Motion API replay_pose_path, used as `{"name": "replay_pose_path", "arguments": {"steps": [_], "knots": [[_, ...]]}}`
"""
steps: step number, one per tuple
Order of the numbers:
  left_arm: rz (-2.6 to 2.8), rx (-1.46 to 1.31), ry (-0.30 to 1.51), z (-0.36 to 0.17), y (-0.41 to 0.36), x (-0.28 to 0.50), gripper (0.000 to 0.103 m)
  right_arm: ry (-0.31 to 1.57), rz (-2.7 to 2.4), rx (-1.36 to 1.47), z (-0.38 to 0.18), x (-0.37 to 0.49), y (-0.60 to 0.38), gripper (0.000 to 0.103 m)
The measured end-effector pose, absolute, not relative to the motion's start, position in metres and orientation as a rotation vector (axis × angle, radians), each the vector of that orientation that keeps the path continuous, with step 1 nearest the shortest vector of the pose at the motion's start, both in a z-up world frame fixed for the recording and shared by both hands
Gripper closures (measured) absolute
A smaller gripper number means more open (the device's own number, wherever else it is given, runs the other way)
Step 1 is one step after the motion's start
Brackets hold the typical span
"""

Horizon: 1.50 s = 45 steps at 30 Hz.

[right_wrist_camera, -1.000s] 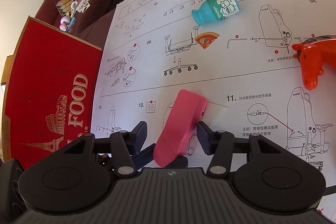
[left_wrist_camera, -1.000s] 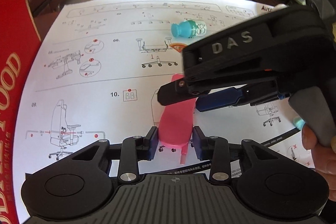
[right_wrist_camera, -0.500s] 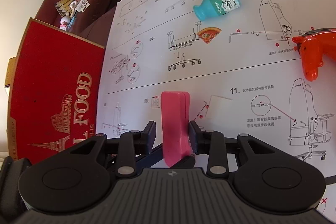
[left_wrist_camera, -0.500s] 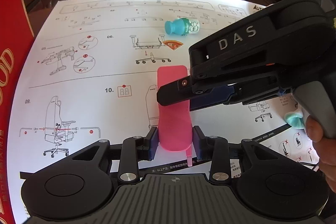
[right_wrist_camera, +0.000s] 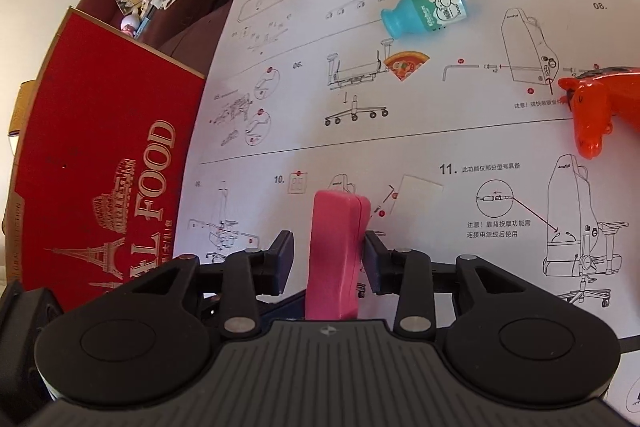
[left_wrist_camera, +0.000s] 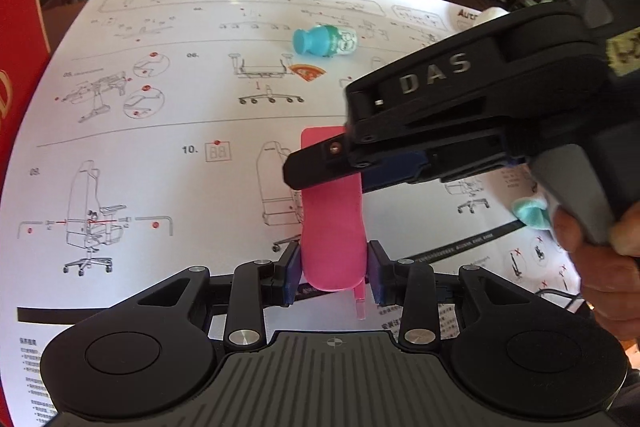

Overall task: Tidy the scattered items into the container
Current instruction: 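Lift the pink toy phone off the sheet with both grippers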

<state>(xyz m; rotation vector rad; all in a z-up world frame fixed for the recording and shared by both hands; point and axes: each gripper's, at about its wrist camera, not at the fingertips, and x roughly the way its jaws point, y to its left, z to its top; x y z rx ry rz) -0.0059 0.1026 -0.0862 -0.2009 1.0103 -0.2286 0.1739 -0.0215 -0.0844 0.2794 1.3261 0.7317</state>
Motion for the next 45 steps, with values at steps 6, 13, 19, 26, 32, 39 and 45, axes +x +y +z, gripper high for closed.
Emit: {"name": "replay_pose_path", "arguments": {"steps": [6,13,19,26,32,39,45], "knots": [[-0.214,-0.162,1.018,-0.083,0.097,-0.008,0.069,1.339,0.717,0.248,-0.089,0.166,-0.021,0.07],[-0.157,-0.06,1.006,-0.079,0.084,-0.01,0.046,1.355,0.641,0.174,-0.085,0.164,-0.017,0.07],[-0.128,-0.018,1.002,-0.078,0.084,-0.014,0.044,1.386,0.614,0.186,-0.086,0.163,-0.018,0.07],[-0.147,0.063,0.946,-0.074,0.068,-0.024,0.078,1.432,0.592,0.226,-0.087,0.166,-0.02,0.07],[-0.146,-0.037,0.961,-0.073,0.079,-0.019,0.083,1.439,0.62,0.247,-0.087,0.163,-0.023,0.058],[-0.149,-0.151,0.976,-0.074,0.097,-0.018,0.084,1.438,0.641,0.291,-0.086,0.163,-0.026,0.056],[-0.15,-0.141,0.975,-0.073,0.096,-0.018,0.064,1.422,0.669,0.231,-0.079,0.16,-0.011,0.061]]}}
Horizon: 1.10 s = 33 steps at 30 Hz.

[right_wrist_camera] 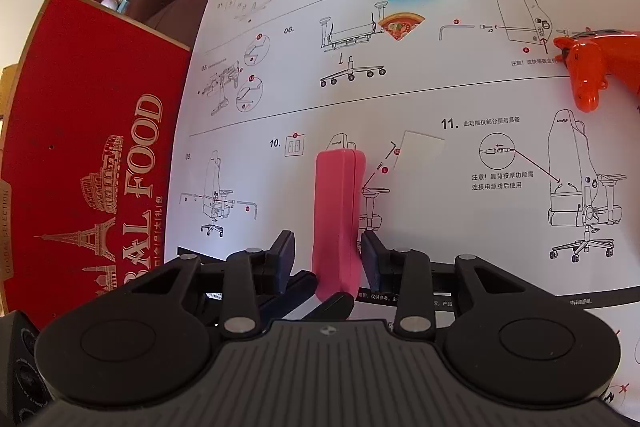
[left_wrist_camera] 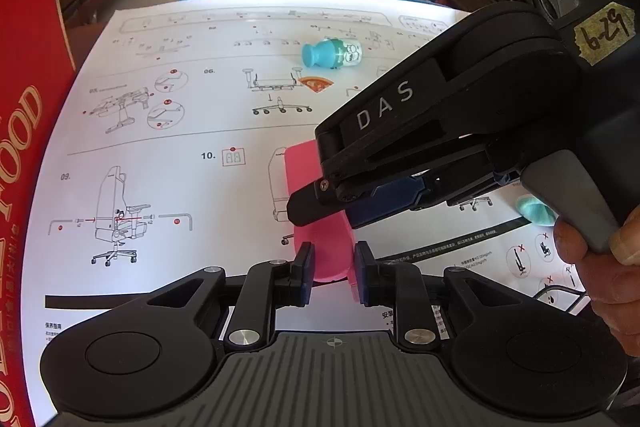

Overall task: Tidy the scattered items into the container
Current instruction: 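Lift the pink toy phone off the sheet with both grippers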

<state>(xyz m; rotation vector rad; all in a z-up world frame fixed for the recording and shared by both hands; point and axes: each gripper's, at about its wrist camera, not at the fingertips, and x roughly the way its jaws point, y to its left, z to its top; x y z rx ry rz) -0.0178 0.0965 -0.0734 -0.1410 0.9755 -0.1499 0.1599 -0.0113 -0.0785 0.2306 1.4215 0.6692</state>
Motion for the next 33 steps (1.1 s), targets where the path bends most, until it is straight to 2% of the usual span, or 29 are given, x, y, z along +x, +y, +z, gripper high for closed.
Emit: {"name": "replay_pose_path", "arguments": {"steps": [4,10,12,15,17,18,19,21,22,23,24,31,32,33], "knots": [[-0.141,-0.091,0.974,-0.075,0.094,-0.019,0.055,1.447,0.67,0.245,-0.079,0.157,-0.008,0.064],[-0.152,-0.072,0.987,-0.082,0.093,-0.017,0.054,1.45,0.704,0.232,-0.071,0.149,0.005,0.065],[-0.147,-0.087,0.99,-0.083,0.098,-0.017,0.082,1.445,0.707,0.227,-0.07,0.151,0.007,0.065],[-0.135,-0.112,1.003,-0.086,0.107,-0.017,0.091,1.445,0.681,0.224,-0.074,0.155,0.003,0.063],[-0.128,-0.106,1.005,-0.086,0.108,-0.017,0.091,1.444,0.654,0.208,-0.078,0.158,-0.001,0.056],[-0.128,-0.105,1.007,-0.086,0.108,-0.017,0.091,1.445,0.644,0.211,-0.081,0.159,-0.004,0.044],[-0.127,-0.104,1.009,-0.085,0.108,-0.017,0.091,1.448,0.636,0.219,-0.083,0.16,-0.007,0.039],[-0.125,-0.099,1.013,-0.084,0.107,-0.015,0.089,1.453,0.63,0.244,-0.086,0.163,-0.013,0.038],[-0.123,-0.094,1.016,-0.084,0.106,-0.014,0.085,1.453,0.63,0.258,-0.087,0.163,-0.015,0.038],[-0.118,-0.09,1.017,-0.083,0.105,-0.012,0.07,1.455,0.63,0.268,-0.087,0.164,-0.016,0.038],[-0.11,-0.085,1.017,-0.082,0.104,-0.01,0.066,1.454,0.631,0.266,-0.087,0.164,-0.015,0.039],[-0.086,-0.052,0.991,-0.075,0.097,0.003,0.065,1.443,0.648,0.244,-0.086,0.164,-0.011,0.038],[-0.082,-0.041,0.994,-0.077,0.095,0.004,0.087,1.446,0.649,0.251,-0.086,0.165,-0.012,0.039],[-0.081,-0.033,1.0,-0.078,0.094,0.004,0.092,1.454,0.651,0.265,-0.087,0.166,-0.014,0.038]]}}
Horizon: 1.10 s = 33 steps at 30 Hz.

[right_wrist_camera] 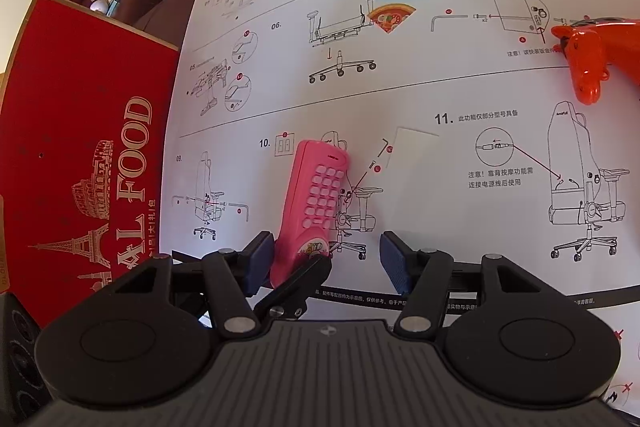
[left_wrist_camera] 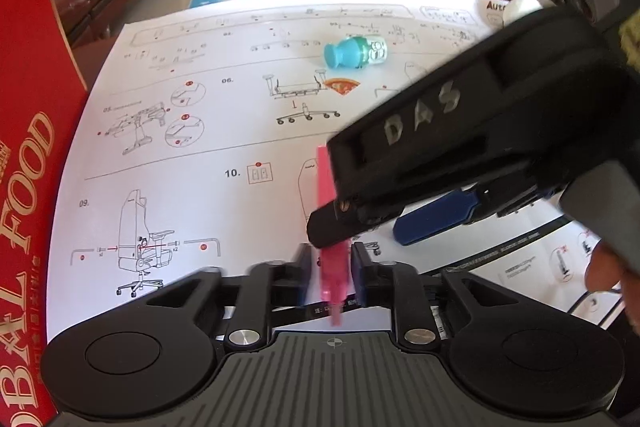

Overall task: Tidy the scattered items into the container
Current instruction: 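Lift the pink toy phone off the sheet with both grippers, then carry the pink toy phone with both grippers toward the red box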

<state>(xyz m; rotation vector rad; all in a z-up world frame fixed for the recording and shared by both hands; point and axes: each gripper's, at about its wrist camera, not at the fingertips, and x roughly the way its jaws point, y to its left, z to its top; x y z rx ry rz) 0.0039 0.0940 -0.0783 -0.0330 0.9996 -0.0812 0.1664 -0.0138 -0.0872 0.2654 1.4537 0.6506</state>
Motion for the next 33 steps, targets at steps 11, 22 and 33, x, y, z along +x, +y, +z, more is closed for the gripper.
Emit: {"name": "replay_pose_path", "arguments": {"steps": [11,22,33], "knots": [[-0.077,0.016,1.03,-0.079,0.078,-0.007,0.092,1.423,0.645,0.292,-0.085,0.171,-0.014,0.066],[-0.088,0.024,1.04,-0.084,0.078,-0.003,0.088,1.337,0.661,0.194,-0.085,0.16,-0.008,0.071],[-0.056,0.036,1.043,-0.085,0.08,0.004,0.071,1.345,0.648,0.228,-0.086,0.159,-0.018,0.071]]}}
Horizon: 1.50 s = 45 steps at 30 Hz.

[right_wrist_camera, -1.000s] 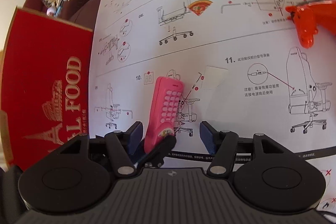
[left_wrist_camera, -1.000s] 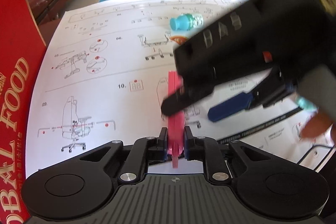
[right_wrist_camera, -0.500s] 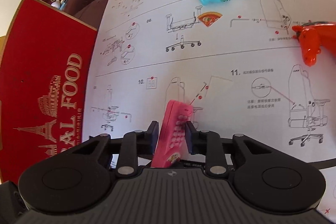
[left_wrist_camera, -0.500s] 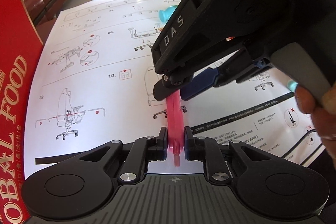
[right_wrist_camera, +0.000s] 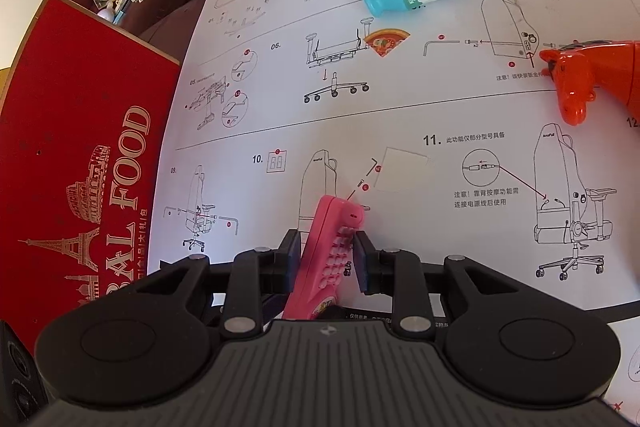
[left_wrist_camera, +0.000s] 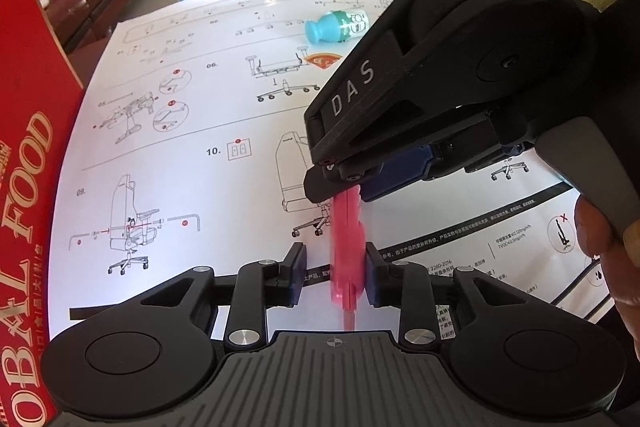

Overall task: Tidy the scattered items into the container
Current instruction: 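Carry the pink toy phone with both grippers toward the red box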

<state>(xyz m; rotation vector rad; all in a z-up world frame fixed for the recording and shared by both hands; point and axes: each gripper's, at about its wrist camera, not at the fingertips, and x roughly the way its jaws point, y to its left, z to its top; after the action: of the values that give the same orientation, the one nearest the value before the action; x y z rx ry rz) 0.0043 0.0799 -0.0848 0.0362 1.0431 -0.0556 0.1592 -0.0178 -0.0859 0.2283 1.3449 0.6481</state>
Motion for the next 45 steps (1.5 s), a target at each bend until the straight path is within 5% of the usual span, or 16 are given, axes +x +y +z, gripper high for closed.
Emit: {"name": "replay_pose_path", "arguments": {"steps": [8,45], "knots": [[-0.067,0.051,1.039,-0.083,0.078,0.001,0.089,1.354,0.635,0.244,-0.086,0.161,-0.017,0.071],[0.025,0.116,0.831,-0.005,0.07,-0.035,0.091,1.152,0.768,0.228,-0.001,0.136,-0.016,0.072]]}}
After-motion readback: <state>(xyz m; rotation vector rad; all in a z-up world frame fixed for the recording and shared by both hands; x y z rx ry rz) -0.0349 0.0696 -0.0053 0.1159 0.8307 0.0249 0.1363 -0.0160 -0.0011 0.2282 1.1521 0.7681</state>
